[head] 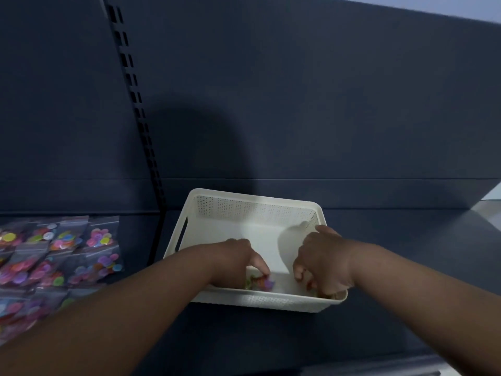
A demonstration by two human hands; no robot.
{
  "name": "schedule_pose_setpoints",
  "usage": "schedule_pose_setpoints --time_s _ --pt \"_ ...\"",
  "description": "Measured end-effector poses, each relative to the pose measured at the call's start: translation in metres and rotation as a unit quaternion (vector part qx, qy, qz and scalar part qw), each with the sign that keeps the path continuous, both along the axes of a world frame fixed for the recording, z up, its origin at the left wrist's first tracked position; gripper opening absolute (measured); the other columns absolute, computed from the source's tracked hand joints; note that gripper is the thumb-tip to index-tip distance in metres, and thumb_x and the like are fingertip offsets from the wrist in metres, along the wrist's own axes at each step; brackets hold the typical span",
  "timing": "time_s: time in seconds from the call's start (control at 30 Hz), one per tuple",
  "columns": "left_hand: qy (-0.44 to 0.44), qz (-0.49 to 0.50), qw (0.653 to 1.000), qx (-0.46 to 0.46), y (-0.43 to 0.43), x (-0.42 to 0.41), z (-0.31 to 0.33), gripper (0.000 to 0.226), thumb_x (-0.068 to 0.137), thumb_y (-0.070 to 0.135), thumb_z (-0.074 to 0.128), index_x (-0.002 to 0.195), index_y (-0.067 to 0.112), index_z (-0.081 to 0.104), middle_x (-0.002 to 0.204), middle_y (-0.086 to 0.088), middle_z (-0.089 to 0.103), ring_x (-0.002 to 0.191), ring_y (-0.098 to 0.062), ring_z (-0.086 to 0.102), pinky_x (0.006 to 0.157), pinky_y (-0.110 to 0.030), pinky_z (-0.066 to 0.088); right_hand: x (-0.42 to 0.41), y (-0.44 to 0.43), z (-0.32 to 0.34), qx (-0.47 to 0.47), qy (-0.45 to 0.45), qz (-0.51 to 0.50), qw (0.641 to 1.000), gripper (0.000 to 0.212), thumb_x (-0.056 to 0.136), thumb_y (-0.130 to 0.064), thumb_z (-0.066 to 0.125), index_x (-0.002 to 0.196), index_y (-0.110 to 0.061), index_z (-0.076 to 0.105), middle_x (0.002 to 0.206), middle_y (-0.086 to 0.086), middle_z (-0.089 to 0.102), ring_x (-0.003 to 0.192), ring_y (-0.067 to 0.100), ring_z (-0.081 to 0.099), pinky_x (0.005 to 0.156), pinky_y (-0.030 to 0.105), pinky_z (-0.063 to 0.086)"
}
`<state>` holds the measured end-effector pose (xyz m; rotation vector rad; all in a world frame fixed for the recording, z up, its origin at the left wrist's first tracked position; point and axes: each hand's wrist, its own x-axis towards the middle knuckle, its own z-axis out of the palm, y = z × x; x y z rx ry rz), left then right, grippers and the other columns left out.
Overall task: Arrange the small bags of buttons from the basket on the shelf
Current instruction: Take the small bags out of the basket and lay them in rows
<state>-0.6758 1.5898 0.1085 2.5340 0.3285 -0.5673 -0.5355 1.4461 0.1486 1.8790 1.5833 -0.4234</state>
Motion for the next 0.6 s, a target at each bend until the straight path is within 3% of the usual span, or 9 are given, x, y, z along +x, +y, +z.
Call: schedule_pose_setpoints --time_s 0.1,0.17,0.23,0.3,0.43,0.5,0.6 --pt "-0.017 -0.004 1.000 0.007 -0.001 0.003 -0.007 0.031 0.082 0.039 0.063 0.112 0.044 0.062 0.114 0.011 0.059 0.101 -0.012 0.057 0.093 -0.029 0.046 0.000 -0.001 -0.004 0.021 -0.012 0.027 0.999 0.028 0.083 -0.021 0.057 0.108 -0.033 0.062 0.102 -0.006 0.061 0.102 0.023 0.049 0.094 0.031 0.029" --pt "-0.036 0.015 0.999 0.000 -0.004 0.005 -0.007 0.025 0.081 0.046 0.066 0.104 0.036 0.067 0.096 0.011 0.057 0.088 -0.011 0.055 0.080 -0.022 0.044 -0.004 0.002 -0.003 0.039 -0.002 0.024 0.999 0.024 0.083 -0.020 0.061 0.105 -0.028 0.064 0.103 -0.005 0.064 0.091 0.021 0.053 0.078 0.027 0.033" --pt "-0.036 0.022 0.999 0.007 -0.007 0.006 -0.004 0.013 0.082 0.036 0.067 0.094 0.031 0.067 0.085 0.010 0.052 0.083 -0.013 0.053 0.073 -0.022 0.041 -0.004 0.007 -0.003 0.074 0.048 -0.027 0.996 0.018 0.082 -0.020 0.064 0.099 -0.026 0.065 0.098 -0.007 0.064 0.086 0.018 0.055 0.071 0.026 0.040" --pt "-0.033 0.026 0.999 0.031 -0.009 0.006 -0.002 0.008 0.083 0.026 0.064 0.092 0.026 0.066 0.084 0.010 0.052 0.083 -0.013 0.052 0.075 -0.023 0.041 -0.002 0.012 -0.004 0.126 0.116 -0.089 0.981 0.011 0.080 -0.022 0.067 0.090 -0.027 0.065 0.086 -0.012 0.059 0.083 0.014 0.055 0.066 0.024 0.040" --pt "-0.046 0.071 0.993 0.079 -0.004 0.004 0.001 0.003 0.086 0.021 0.060 0.088 0.023 0.062 0.092 0.003 0.057 0.086 -0.015 0.052 0.074 -0.024 0.039 -0.001 0.015 -0.003 0.232 0.228 -0.179 0.929 0.011 0.084 -0.016 0.065 0.092 -0.024 0.066 0.075 -0.016 0.050 0.076 0.008 0.050 0.058 0.014 0.036" --pt "-0.046 0.097 0.991 0.084 -0.001 0.002 0.004 0.008 0.086 0.025 0.061 0.080 0.021 0.057 0.093 -0.001 0.059 0.085 -0.017 0.052 0.070 -0.025 0.038 -0.002 0.016 -0.002 0.261 0.290 -0.232 0.891 0.015 0.085 -0.008 0.062 0.095 -0.019 0.067 0.076 -0.012 0.052 0.073 0.009 0.050 0.063 0.018 0.041" --pt "-0.051 0.147 0.986 0.054 0.001 0.000 0.011 0.026 0.086 0.029 0.063 0.065 0.020 0.049 0.076 0.001 0.054 0.073 -0.017 0.051 0.058 -0.025 0.036 -0.005 0.018 -0.003 0.276 0.390 -0.320 0.818 0.022 0.084 0.005 0.057 0.084 -0.016 0.064 0.082 0.001 0.058 0.074 0.016 0.058 0.070 0.029 0.053"
